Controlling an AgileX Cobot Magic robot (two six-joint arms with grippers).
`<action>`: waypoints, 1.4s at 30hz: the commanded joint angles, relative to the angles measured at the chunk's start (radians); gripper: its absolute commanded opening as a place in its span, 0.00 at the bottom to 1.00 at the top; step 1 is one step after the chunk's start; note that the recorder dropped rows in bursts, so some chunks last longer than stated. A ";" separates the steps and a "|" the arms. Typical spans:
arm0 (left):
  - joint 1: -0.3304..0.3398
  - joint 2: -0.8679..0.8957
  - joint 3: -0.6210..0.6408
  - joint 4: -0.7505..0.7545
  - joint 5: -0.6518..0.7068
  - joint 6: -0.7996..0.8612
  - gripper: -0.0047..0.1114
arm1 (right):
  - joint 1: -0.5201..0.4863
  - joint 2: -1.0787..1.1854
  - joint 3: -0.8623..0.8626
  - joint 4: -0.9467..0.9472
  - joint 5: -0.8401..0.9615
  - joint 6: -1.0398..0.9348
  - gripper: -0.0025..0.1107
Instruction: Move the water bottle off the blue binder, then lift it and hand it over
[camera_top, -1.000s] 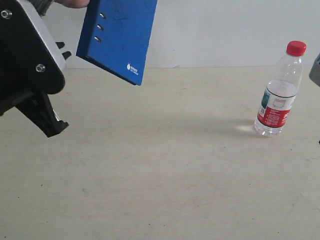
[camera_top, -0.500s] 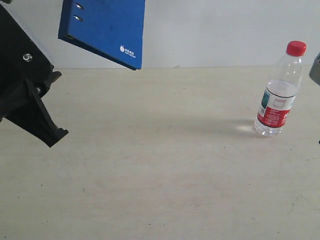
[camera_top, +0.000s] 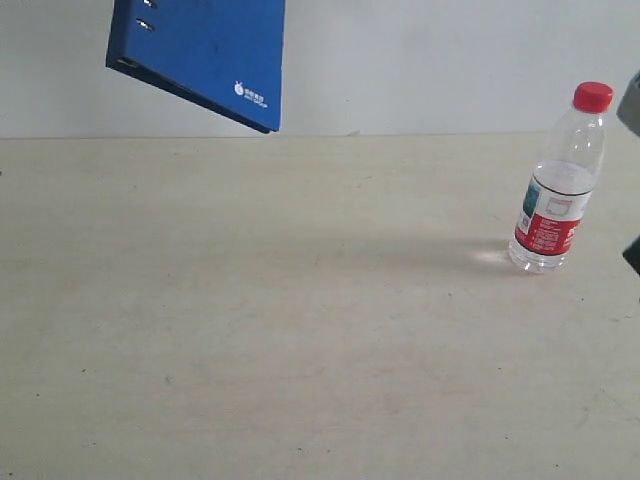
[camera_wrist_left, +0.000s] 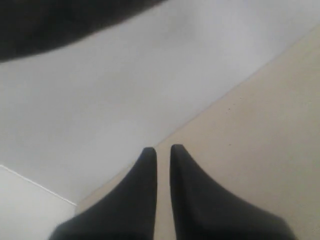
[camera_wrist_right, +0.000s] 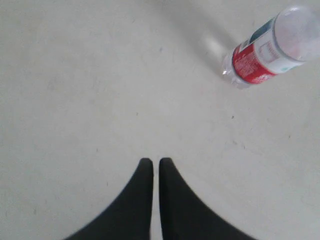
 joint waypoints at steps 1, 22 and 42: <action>0.028 -0.098 0.001 -0.001 -0.009 -0.010 0.10 | -0.001 -0.062 0.002 0.000 -0.204 0.094 0.03; 0.030 -0.307 0.001 -0.001 -0.016 -0.010 0.10 | -0.001 -0.821 0.005 -0.327 0.214 0.312 0.03; 0.030 -0.413 0.001 -0.001 -0.011 -0.010 0.10 | -0.001 -0.953 0.014 -0.490 0.247 0.591 0.03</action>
